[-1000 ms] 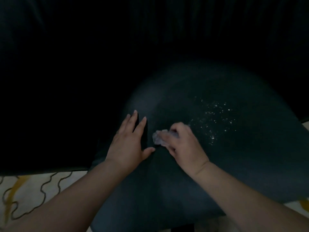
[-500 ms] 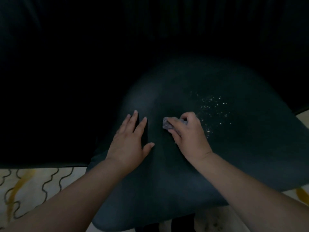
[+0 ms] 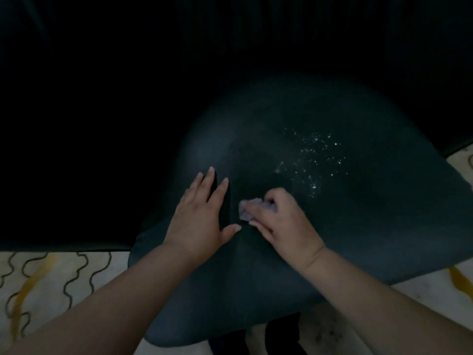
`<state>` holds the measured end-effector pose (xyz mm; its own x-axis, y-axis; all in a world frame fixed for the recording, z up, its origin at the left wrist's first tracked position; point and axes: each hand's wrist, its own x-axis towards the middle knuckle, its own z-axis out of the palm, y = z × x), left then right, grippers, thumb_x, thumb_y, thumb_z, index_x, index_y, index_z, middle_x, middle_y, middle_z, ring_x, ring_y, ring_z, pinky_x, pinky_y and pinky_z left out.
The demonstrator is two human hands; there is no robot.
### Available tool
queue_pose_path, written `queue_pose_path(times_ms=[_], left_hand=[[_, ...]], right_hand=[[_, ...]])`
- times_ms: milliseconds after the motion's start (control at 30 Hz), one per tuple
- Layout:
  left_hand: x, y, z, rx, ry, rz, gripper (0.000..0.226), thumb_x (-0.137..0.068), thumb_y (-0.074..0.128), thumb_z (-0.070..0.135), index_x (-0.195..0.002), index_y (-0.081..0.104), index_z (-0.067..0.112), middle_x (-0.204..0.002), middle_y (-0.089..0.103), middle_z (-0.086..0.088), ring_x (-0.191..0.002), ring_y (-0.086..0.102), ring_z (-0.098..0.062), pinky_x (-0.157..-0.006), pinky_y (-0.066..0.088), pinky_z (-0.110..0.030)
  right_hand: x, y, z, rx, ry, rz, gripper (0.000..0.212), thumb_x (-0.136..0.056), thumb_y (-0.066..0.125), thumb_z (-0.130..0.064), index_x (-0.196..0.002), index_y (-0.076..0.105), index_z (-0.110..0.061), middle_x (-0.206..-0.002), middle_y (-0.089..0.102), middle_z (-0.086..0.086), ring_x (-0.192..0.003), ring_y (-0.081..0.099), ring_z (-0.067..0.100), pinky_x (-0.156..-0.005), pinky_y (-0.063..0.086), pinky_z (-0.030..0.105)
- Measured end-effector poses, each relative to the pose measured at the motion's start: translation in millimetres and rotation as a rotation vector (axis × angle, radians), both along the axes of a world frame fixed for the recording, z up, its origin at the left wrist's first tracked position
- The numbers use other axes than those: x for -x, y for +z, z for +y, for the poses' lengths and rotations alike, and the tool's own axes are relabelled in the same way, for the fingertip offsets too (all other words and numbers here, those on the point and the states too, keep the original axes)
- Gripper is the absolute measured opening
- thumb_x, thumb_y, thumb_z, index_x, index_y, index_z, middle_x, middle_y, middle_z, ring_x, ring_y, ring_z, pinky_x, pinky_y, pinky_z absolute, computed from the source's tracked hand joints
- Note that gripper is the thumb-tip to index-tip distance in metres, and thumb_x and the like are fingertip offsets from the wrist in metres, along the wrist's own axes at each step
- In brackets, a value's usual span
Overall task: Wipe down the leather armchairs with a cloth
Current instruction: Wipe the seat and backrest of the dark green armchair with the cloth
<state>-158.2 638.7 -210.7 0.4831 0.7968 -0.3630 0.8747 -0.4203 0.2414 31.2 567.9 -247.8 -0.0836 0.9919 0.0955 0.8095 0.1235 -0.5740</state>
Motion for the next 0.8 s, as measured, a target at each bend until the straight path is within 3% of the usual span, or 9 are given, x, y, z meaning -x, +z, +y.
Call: queue_pose_path(times_ms=[67, 167, 267, 367, 433, 500, 633, 700, 800], left_hand=[[-1.0, -0.3, 0.4, 0.003, -0.003, -0.006, 0.099, -0.081, 0.055, 0.067, -0.153, -0.001, 0.030, -0.159, -0.019, 0.002, -0.146, -0.017, -0.016, -0.121, 0.004, -0.037], [-1.5, -0.2, -0.1, -0.008, -0.028, 0.002, 0.101, -0.079, 0.057, 0.067, -0.153, 0.001, 0.029, -0.160, -0.018, 0.002, -0.146, -0.016, -0.016, -0.121, 0.005, -0.037], [-1.6, 0.2, -0.3, -0.007, -0.027, -0.005, 0.102, -0.079, 0.058, 0.067, -0.153, 0.000, 0.028, -0.159, -0.019, 0.002, -0.146, -0.017, -0.015, -0.119, -0.001, -0.032], [-2.0, 1.1, -0.5, -0.008, -0.038, -0.017, 0.102, -0.078, 0.059, 0.066, -0.153, 0.001, 0.029, -0.160, -0.018, 0.004, -0.145, -0.017, -0.014, -0.118, 0.001, -0.032], [-3.9, 1.7, -0.7, -0.011, -0.050, -0.027, 0.102, -0.078, 0.060, 0.066, -0.153, 0.001, 0.030, -0.160, -0.018, 0.005, -0.145, -0.017, -0.013, -0.117, 0.003, -0.032], [-6.7, 2.3, 0.6, -0.001, -0.054, -0.035, 0.102, -0.078, 0.060, 0.065, -0.153, 0.001, 0.029, -0.159, -0.018, 0.006, -0.145, -0.017, -0.012, -0.117, 0.004, -0.031], [-16.1, 2.2, 7.4, 0.002, -0.056, -0.041, 0.102, -0.078, 0.061, 0.064, -0.153, 0.003, 0.027, -0.160, -0.016, 0.004, -0.146, -0.015, -0.014, -0.117, 0.002, -0.031], [-21.3, 2.8, 9.9, -0.005, -0.059, -0.041, 0.102, -0.078, 0.060, 0.065, -0.153, 0.003, 0.027, -0.160, -0.014, 0.004, -0.146, -0.015, -0.014, -0.118, 0.003, -0.032], [-29.7, 3.2, 14.0, -0.010, -0.063, -0.046, 0.103, -0.078, 0.059, 0.066, -0.153, 0.001, 0.028, -0.161, -0.014, 0.003, -0.146, -0.014, -0.015, -0.116, -0.002, -0.031]], right_hand=[[-11.4, 6.5, 11.5, -0.057, -0.235, 0.051, 0.015, -0.092, 0.060, -0.025, -0.097, 0.055, -0.013, -0.092, 0.070, 0.007, -0.088, 0.065, 0.019, -0.077, 0.050, 0.031], [-20.4, 19.1, 20.4, 0.054, -0.552, 0.405, 0.025, -0.086, 0.069, -0.008, -0.087, 0.044, -0.011, -0.078, 0.072, 0.001, -0.080, 0.071, 0.014, -0.067, 0.054, 0.020], [1.9, 9.4, 2.0, 0.003, -0.226, 0.184, 0.021, -0.085, 0.065, -0.037, -0.093, 0.058, -0.019, -0.098, 0.062, 0.010, -0.088, 0.066, 0.020, -0.077, 0.055, 0.033], [-27.5, -7.3, 1.2, 0.012, -0.125, -0.131, 0.045, -0.088, 0.044, -0.054, -0.116, 0.060, -0.023, -0.107, 0.049, 0.001, -0.088, 0.042, 0.003, -0.078, 0.041, 0.020], [-42.9, 4.7, 17.2, 0.044, -0.311, -0.018, 0.023, -0.088, 0.059, -0.039, -0.106, 0.060, -0.024, -0.111, 0.056, 0.018, -0.091, 0.051, 0.000, -0.086, 0.041, 0.012], [-38.7, 7.5, 20.2, 0.049, -0.464, 0.224, 0.025, -0.076, 0.075, -0.034, -0.086, 0.054, -0.024, -0.108, 0.059, 0.030, -0.094, 0.067, 0.020, -0.094, 0.052, 0.034], [-31.7, 6.4, 14.4, 0.155, -0.277, 0.345, 0.027, -0.081, 0.070, -0.042, -0.087, 0.052, -0.023, -0.100, 0.067, 0.018, -0.092, 0.066, 0.032, -0.082, 0.054, 0.045], [-58.2, 2.6, 17.8, -0.014, -0.419, 0.266, 0.021, -0.088, 0.067, -0.021, -0.085, 0.046, -0.023, -0.092, 0.070, 0.004, -0.089, 0.068, 0.013, -0.079, 0.054, 0.026], [-100.9, 18.3, 24.0, -0.010, -0.571, 0.050, 0.019, -0.093, 0.055, -0.026, -0.097, 0.052, -0.044, -0.097, 0.037, -0.027, -0.092, 0.038, -0.024, -0.085, 0.036, 0.005]])
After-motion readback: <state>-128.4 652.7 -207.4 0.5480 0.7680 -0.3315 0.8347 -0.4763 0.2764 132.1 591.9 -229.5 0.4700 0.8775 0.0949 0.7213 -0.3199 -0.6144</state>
